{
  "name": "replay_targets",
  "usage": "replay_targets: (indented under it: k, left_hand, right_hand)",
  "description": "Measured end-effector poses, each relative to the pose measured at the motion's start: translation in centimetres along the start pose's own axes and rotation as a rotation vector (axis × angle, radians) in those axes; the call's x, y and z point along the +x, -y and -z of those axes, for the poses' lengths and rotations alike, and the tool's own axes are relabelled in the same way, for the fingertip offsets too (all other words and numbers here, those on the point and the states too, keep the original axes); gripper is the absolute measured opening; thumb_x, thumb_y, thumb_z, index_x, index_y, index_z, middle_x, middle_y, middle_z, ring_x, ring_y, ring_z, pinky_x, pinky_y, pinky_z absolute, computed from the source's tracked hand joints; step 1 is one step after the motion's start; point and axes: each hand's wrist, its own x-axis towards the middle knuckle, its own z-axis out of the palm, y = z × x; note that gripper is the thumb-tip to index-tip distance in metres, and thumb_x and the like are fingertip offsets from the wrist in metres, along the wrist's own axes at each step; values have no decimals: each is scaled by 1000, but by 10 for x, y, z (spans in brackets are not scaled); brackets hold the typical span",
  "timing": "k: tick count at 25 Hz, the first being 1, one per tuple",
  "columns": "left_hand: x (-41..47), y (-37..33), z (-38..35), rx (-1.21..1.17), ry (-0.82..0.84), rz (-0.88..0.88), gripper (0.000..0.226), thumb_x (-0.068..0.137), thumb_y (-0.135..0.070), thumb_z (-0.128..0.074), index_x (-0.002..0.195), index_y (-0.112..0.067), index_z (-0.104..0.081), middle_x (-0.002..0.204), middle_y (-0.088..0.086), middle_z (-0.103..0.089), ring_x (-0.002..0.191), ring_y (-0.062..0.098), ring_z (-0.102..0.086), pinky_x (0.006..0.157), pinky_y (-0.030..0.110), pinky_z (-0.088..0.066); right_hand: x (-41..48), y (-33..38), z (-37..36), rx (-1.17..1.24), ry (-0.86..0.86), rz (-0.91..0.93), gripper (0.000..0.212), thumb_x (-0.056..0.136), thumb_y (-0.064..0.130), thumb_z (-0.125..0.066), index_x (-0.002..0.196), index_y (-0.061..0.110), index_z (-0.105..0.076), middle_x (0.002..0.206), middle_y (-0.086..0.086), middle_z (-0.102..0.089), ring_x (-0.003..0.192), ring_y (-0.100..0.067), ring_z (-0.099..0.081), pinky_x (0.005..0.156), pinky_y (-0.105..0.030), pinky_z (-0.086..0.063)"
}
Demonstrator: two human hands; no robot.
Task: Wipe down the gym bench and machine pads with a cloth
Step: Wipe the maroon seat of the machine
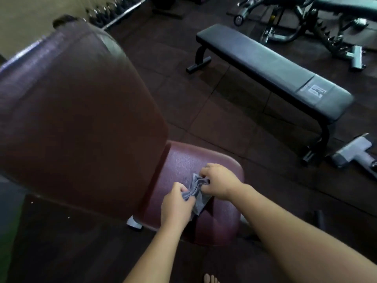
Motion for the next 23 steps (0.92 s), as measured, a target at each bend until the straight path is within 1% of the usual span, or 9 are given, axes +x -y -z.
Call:
replay_targets:
  k: [2,6,8,10,12,14,16,19,23]
  left_hand:
    - [-8,-17,21,-125,-7,47,18,80,-28,-73,87,-26,-56,78,-8,-69,75,16,-65,60,33,-45]
    - [-20,-55,59,-303,9,149,19,75,-30,-78,91,-27,-68,80,-13,-70,83,14,-69,75,30,-55]
    - [-27,-73,76,-443,65,209,28,63,-40,-74,85,-23,-76,74,-8,-75,76,16,-73,73,38,-62]
    - [-36,-90,95,-512,138,219,40,56,-47,-70,82,-17,-80,70,-3,-76,69,21,-72,64,35,-58]
    - [-46,-110,117,-550,213,228,34,68,-44,-69,78,-14,-79,72,3,-77,74,29,-75,62,35,-48]
    - [-50,-124,135,-565,347,242,30,88,-39,-63,85,-13,-78,80,5,-79,75,31,-74,63,32,-43]
    - [-52,-132,147,-476,473,166,38,95,-44,-53,93,-15,-76,86,3,-80,69,24,-69,62,31,-38]
    - [-46,-136,155,-209,559,-99,55,79,-65,-48,92,-22,-80,99,3,-80,95,28,-73,71,41,-46]
    - [-61,-160,164,3,683,-396,33,101,-39,-55,107,-16,-78,113,11,-76,86,21,-65,84,36,-57]
  right_hand:
    - [-18,13,15,6,-87,-34,18,78,36,-65,85,21,-57,89,-2,-62,93,-30,-58,73,-42,-50]
    - [-64,52,38,48,-188,-80,19,89,34,-57,88,22,-43,97,-9,-71,95,-37,-63,73,-44,-43]
    - [-87,72,47,145,-239,-94,22,88,37,-56,104,23,-54,105,-5,-74,100,-33,-66,79,-42,-47]
    - [-110,98,60,258,-274,-104,54,83,44,-59,135,30,-53,118,6,-72,110,-19,-64,87,-35,-50]
    - [-123,122,69,318,-330,-166,72,74,55,-60,142,32,-49,120,13,-68,113,-12,-61,88,-30,-51]
    - [-127,134,72,336,-428,-273,73,70,61,-54,137,33,-52,117,12,-67,113,-13,-61,87,-32,-51]
    - [-126,139,74,282,-469,-386,65,79,52,-60,141,33,-53,124,10,-66,120,-15,-60,92,-32,-50]
    - [-143,151,81,293,-564,-523,49,85,41,-70,132,34,-58,122,10,-69,115,-15,-63,89,-31,-49]
    - [-192,165,92,436,-711,-726,21,87,35,-68,106,30,-61,97,4,-72,93,-23,-66,73,-35,-49]
